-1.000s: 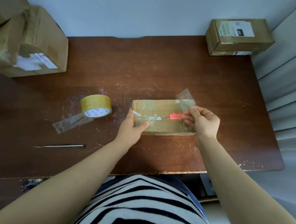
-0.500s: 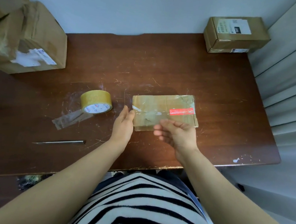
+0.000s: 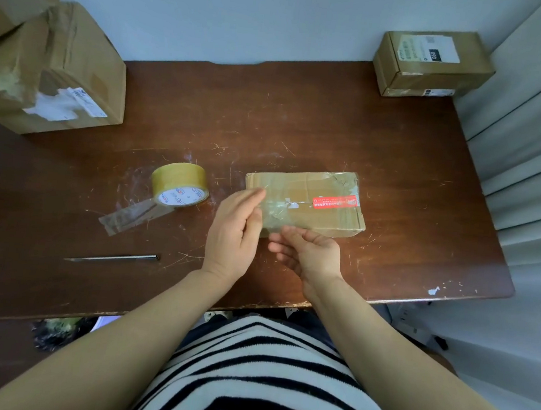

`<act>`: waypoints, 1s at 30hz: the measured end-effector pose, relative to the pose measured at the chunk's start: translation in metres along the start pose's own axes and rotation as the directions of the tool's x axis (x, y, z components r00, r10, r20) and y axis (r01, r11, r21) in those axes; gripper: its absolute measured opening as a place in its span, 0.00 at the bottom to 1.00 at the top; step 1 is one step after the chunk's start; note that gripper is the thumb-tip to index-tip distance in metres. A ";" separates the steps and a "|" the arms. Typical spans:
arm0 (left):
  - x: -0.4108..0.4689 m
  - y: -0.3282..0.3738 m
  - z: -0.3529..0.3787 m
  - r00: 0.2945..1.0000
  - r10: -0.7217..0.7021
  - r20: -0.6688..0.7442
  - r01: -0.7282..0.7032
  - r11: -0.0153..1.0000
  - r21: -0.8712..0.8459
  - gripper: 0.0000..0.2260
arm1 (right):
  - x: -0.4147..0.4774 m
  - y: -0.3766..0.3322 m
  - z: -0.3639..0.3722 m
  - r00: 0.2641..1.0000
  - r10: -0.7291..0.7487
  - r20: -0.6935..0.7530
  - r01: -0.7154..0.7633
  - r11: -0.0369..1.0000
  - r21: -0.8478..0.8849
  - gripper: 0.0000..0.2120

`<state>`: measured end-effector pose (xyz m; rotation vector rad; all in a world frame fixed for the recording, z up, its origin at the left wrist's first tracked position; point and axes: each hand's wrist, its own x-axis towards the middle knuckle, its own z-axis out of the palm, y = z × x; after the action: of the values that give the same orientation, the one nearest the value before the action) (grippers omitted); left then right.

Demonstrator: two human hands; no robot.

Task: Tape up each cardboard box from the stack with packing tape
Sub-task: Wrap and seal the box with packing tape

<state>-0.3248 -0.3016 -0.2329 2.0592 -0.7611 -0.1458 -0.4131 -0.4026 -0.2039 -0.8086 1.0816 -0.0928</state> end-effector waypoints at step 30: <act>0.002 -0.022 0.012 0.883 0.141 0.447 -0.318 0.881 0.351 0.24 | 0.017 0.017 -0.007 0.994 -0.102 -0.040 0.086 0.950 -0.299 0.06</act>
<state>-0.3175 -0.3029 -0.2570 2.3434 -1.4020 -0.3086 -0.4155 -0.4021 -0.2289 -1.1350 1.1240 -0.0325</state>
